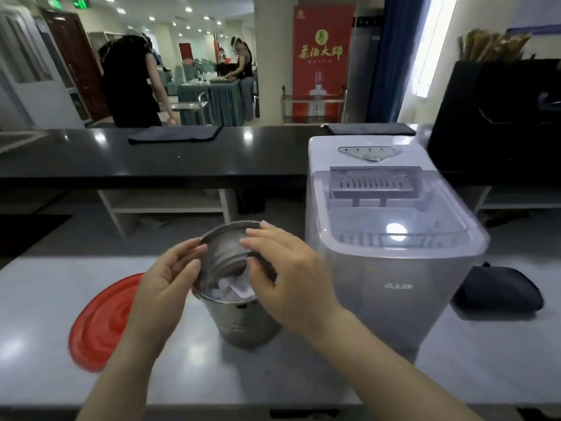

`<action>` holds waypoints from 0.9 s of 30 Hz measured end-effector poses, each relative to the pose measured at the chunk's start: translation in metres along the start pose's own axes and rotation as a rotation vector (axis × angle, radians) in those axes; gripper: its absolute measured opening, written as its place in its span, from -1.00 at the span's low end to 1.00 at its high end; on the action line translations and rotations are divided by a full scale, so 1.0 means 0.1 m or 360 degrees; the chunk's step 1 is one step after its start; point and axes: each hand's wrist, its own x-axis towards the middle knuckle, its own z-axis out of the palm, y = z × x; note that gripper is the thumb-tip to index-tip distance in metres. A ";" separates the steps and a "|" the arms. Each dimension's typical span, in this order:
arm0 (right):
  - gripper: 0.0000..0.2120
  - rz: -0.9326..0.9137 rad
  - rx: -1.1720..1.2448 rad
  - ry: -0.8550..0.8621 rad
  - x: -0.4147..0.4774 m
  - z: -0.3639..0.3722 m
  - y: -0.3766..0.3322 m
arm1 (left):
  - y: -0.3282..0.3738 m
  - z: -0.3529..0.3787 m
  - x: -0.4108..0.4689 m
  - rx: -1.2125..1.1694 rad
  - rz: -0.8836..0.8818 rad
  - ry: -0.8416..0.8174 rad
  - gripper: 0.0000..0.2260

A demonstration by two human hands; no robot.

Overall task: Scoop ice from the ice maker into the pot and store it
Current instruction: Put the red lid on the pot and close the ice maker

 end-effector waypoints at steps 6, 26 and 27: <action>-0.70 0.0127 0.0221 -0.0289 -0.02 0.94 -0.48 | -0.33 -0.79 0.30 0.0142 -0.0115 0.0051 -0.75; -0.14 0.0707 -0.0069 -0.1542 -0.32 2.59 -0.32 | -1.64 -1.94 0.48 0.0531 -0.0639 0.0303 -0.72; -0.08 0.0743 -0.0094 -0.1564 -0.34 2.60 -0.31 | -1.71 -1.98 0.47 0.0609 -0.0654 0.0281 -0.70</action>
